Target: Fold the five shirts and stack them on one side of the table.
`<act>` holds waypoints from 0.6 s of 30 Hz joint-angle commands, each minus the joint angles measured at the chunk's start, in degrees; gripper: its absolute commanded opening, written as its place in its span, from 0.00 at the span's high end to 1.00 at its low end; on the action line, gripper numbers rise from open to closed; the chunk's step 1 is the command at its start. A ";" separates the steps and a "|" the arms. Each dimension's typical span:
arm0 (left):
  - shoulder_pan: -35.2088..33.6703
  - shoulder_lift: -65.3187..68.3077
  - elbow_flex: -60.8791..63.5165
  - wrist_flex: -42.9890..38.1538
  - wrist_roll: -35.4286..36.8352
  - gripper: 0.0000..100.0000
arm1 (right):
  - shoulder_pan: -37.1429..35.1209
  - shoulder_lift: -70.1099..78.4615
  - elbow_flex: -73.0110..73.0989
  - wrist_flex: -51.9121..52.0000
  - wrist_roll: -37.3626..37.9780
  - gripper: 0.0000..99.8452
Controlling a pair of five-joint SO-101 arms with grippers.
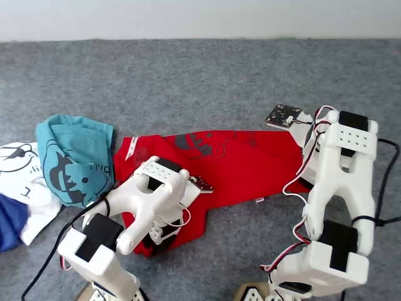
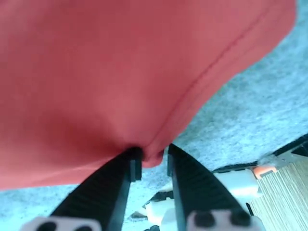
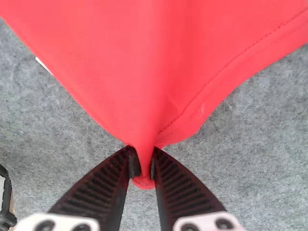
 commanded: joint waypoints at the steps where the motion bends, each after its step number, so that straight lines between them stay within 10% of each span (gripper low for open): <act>1: 0.53 0.26 -1.27 -2.37 0.35 0.90 | 0.66 -3.03 -2.64 0.22 0.35 0.99; 18: 0.26 -14.86 -2.33 1.32 -1.14 0.99 | 0.66 -3.65 -3.60 0.48 0.35 0.99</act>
